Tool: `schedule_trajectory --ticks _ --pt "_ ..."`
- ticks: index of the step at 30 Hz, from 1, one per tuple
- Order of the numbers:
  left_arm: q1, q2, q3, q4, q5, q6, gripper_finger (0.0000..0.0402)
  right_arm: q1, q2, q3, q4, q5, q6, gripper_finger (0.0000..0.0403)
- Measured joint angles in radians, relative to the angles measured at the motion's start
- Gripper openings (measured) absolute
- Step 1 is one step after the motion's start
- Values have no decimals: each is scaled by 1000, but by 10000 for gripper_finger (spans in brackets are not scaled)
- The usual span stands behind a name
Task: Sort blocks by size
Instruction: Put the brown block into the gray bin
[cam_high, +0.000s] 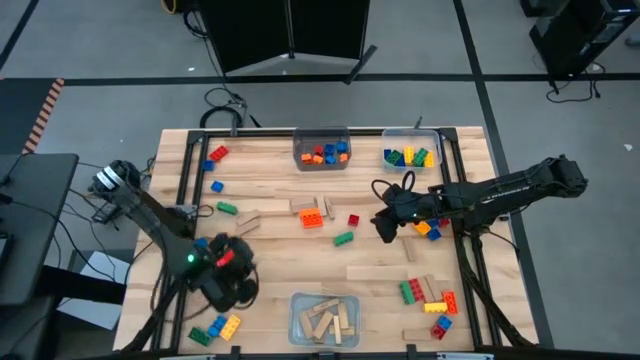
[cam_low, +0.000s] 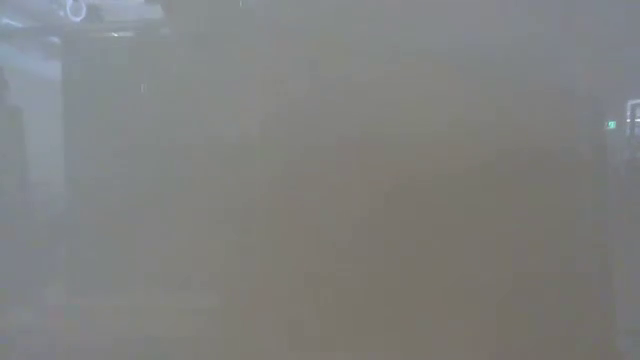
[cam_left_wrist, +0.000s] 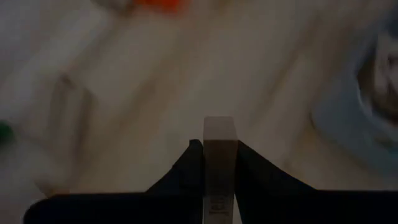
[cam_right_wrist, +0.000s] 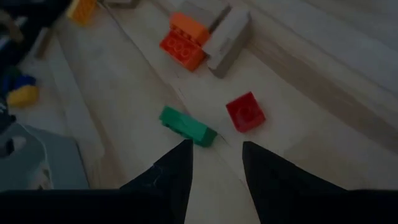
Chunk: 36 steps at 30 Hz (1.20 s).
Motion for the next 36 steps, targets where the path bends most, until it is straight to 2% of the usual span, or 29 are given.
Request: schedule_trajectory --ticks 6,9,13,17,24,29,36 --pt "166 -43 34 40 -129 278 65 5 7 0 13 3 -88 154" --pt "263 -43 45 191 -142 478 73 8 13 0 56 3 -98 154" --pt "378 -42 48 502 -113 767 72 8 13 0 141 2 -97 154" --pt "486 -42 48 731 -53 936 68 9 13 0 242 -21 -138 155" --pt "606 -17 48 898 152 991 68 31 14 0 437 -22 -248 175" --pt "622 51 49 1067 208 1047 68 34 41 1 586 -22 -290 200" --pt "628 154 49 1272 212 1048 68 35 133 0 696 -30 -299 218"
